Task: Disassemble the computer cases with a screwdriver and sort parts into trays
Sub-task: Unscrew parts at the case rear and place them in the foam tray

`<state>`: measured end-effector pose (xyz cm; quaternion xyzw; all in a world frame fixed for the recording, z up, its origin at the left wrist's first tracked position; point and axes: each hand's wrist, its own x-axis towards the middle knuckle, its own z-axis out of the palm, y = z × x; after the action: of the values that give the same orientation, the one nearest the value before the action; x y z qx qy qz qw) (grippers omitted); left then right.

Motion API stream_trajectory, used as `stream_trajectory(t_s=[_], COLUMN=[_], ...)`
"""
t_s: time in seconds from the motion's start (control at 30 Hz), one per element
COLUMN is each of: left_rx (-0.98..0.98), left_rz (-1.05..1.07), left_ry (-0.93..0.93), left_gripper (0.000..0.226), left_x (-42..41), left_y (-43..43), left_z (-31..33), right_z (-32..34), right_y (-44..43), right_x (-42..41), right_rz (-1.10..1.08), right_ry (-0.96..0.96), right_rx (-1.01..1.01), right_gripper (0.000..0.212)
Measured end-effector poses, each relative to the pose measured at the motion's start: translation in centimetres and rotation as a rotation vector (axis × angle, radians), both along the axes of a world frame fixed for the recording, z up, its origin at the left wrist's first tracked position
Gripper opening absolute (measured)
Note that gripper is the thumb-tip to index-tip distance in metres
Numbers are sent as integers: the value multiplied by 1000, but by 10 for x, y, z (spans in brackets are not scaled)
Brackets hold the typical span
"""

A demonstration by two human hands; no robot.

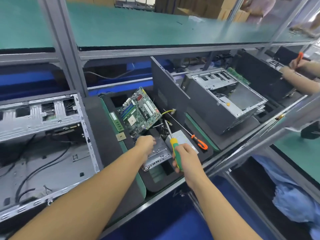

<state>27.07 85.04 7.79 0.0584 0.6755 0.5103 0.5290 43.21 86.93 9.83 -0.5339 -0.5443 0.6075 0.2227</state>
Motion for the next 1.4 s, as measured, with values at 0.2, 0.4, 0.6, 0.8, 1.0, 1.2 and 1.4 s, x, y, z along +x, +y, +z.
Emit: stream_trajectory(t_s=[0.2,0.4,0.6,0.8,1.0,1.2,1.4], left_rx=[209,150,-80,-425,-322,-307,-310], left_rz=[-219,-712,-966,-1189,-904,-864,-808], left_ry=[314,935,1018,912,883,791,757], left_gripper=[28,33,78,84,17,50,36], left_x=[-37,-109,-175,-200,-191,-190,-190], left_y=[-58,-187,-296,-364,-380,-379,-379], left_z=[56,63,61,32,13,12,9], right_z=[4,-4,-10,-34,-76,-92,-90], right_y=[-41,-139,-234,-320,-392,-421,-426], right_x=[-42,-85,-110,-111,-95,-109,-122], right_rz=[56,140,48,10,188,336,313], right_ry=[294,481,577,587,167,-50,-17], right_rx=[-129,-262,-293,-204,-175,-135,-125], right_gripper=[12,21,17,7,10,22,20])
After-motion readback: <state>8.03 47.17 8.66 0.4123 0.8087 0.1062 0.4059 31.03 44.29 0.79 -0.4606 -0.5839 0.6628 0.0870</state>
